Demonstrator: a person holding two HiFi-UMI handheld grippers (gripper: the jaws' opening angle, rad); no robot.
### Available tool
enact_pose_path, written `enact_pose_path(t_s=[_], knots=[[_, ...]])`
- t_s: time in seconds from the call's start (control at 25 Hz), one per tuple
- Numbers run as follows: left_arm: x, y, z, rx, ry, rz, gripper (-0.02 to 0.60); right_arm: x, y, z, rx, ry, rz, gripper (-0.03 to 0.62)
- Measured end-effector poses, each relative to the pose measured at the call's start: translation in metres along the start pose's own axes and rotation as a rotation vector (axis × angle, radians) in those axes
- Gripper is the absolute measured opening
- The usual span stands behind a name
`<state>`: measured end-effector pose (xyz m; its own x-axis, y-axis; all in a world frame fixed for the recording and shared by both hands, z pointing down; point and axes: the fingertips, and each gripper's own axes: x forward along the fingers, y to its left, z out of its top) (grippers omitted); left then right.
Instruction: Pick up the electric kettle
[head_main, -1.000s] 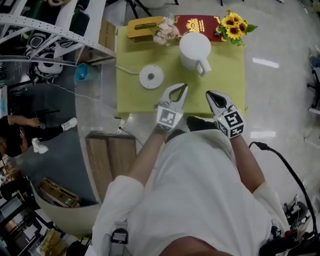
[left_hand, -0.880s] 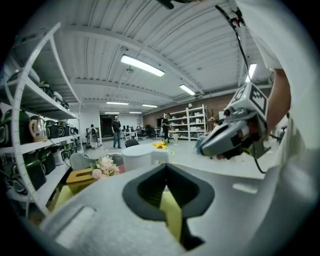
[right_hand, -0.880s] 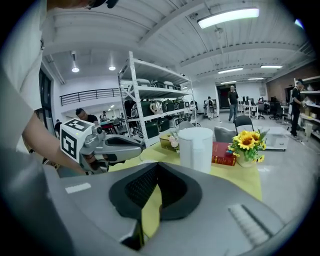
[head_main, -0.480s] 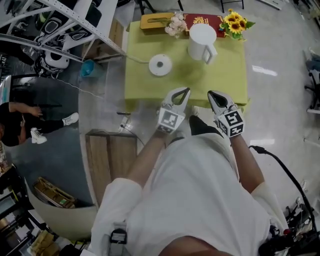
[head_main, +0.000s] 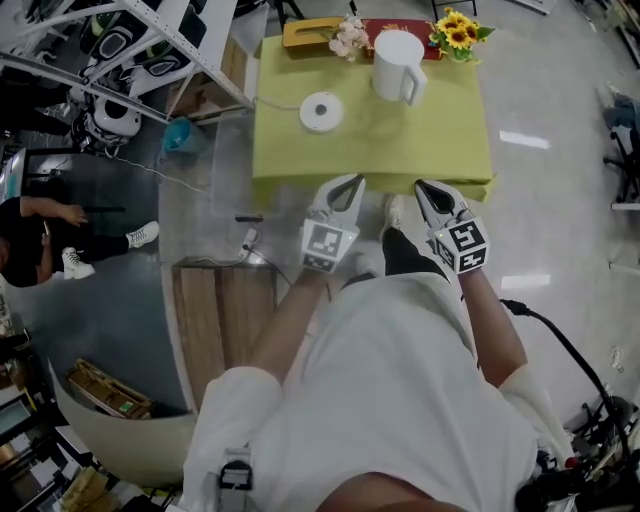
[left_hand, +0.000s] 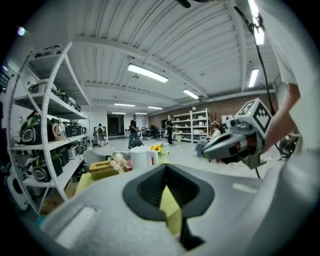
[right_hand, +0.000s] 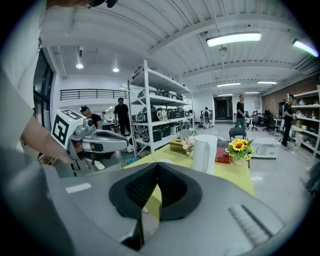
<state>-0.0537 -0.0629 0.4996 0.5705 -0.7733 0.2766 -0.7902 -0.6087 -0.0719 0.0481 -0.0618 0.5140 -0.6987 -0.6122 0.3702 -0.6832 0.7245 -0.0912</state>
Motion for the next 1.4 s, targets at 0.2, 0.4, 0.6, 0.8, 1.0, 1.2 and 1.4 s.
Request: enact_pose_path(t_s=[0.2, 0.4, 0.6, 0.8, 1.0, 1.2, 1.4], knots=[[-0.014, -0.014, 0.0, -0.023, 0.003, 0.013, 0.002, -0.022, 0.006, 0.001, -0.019, -0.007, -0.009, 0.003], [-0.014, -0.036, 0.009, -0.062, -0.006, 0.002, 0.002, -0.039, -0.001, 0.005, -0.033, -0.017, 0.003, 0.003], [-0.011, -0.055, 0.024, -0.083, -0.017, 0.019, 0.002, -0.059, -0.007, 0.01, -0.042, -0.023, 0.037, 0.003], [-0.007, -0.068, 0.033, -0.127, -0.028, 0.038, 0.002, -0.076, -0.012, 0.012, -0.057, -0.022, 0.067, 0.002], [0.001, -0.081, 0.036, -0.138, -0.027, 0.034, 0.002, -0.085, -0.018, 0.011, -0.044, -0.024, 0.092, 0.002], [0.004, -0.09, 0.037, -0.138, -0.023, 0.024, 0.002, -0.091, -0.019, 0.012, -0.046, -0.027, 0.112, 0.003], [0.008, -0.097, 0.039, -0.135, -0.019, 0.017, 0.002, -0.096, -0.022, 0.011, -0.049, -0.027, 0.116, 0.002]])
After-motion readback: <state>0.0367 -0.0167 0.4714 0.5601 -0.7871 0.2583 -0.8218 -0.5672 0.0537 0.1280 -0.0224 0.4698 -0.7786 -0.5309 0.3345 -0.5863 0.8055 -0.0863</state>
